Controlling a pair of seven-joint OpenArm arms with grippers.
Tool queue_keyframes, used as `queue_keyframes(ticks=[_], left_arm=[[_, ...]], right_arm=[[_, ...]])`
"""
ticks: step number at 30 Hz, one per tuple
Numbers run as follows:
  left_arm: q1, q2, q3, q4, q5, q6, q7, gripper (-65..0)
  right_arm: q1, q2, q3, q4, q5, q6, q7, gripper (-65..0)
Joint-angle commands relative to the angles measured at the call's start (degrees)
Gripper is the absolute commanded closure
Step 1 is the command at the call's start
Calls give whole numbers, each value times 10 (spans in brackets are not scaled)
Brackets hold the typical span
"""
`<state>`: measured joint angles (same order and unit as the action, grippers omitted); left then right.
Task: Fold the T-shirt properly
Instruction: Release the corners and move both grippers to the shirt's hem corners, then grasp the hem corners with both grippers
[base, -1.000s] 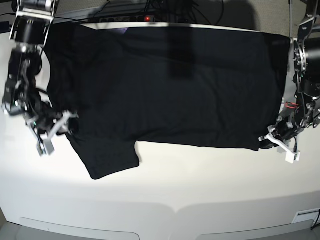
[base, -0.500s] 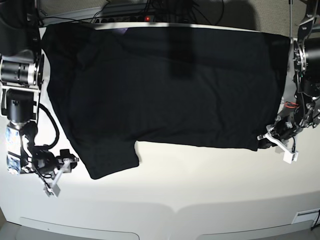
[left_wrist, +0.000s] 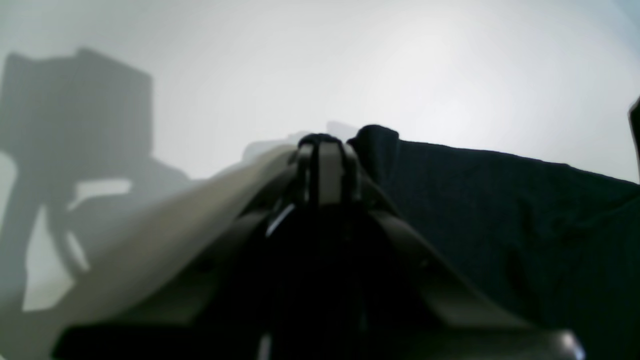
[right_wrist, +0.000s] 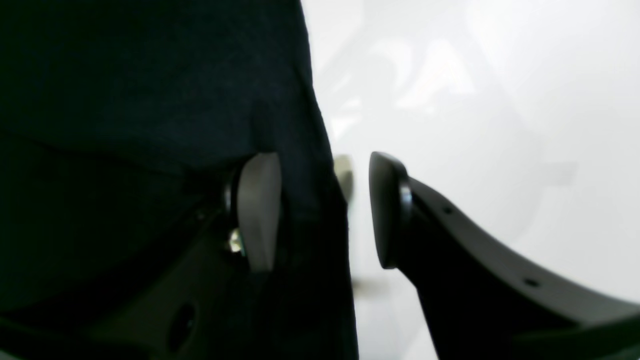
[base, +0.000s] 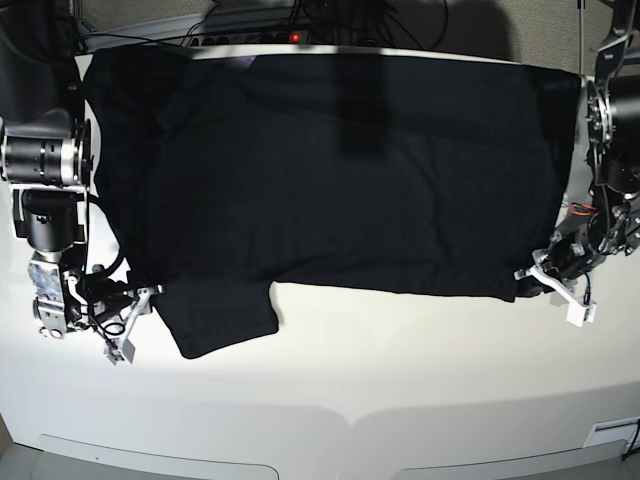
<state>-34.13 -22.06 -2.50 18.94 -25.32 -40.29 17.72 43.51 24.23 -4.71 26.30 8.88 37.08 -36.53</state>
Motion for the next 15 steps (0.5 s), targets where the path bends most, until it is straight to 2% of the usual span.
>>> queue_keyframes(ticks=[1, 4, 10, 15], left_arm=[[-9, -6, 1, 3, 6, 3, 2, 0], [-9, -7, 1, 3, 6, 3, 2, 0], [-9, -6, 1, 3, 6, 3, 2, 0], [-9, -7, 1, 3, 6, 3, 3, 0]], right_arm=[[23, 2, 1, 8, 0, 0, 15, -253], [22, -5, 1, 8, -11, 0, 41, -235], [20, -27, 1, 1, -83, 0, 81, -235], [21, -25, 2, -7, -131, -9, 129, -236]])
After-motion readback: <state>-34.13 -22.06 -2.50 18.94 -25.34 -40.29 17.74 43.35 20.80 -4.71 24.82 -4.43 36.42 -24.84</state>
